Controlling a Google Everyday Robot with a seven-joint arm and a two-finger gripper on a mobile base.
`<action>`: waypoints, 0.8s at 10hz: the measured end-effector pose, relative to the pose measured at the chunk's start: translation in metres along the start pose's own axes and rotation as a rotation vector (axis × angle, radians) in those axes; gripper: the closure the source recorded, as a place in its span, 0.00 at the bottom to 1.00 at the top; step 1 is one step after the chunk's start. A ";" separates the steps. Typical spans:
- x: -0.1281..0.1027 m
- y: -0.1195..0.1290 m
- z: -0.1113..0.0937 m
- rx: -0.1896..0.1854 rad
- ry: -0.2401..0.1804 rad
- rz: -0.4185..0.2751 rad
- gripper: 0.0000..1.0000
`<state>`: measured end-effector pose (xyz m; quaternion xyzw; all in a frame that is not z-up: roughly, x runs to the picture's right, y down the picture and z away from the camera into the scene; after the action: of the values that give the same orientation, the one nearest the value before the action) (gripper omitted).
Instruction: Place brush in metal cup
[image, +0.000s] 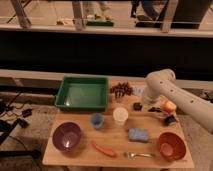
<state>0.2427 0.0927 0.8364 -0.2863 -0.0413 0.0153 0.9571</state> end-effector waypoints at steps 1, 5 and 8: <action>0.006 -0.003 -0.007 0.013 -0.001 0.013 0.91; 0.021 -0.010 -0.036 0.044 0.000 0.052 0.91; 0.027 -0.015 -0.059 0.065 -0.008 0.076 0.91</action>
<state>0.2753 0.0494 0.7978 -0.2564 -0.0338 0.0540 0.9645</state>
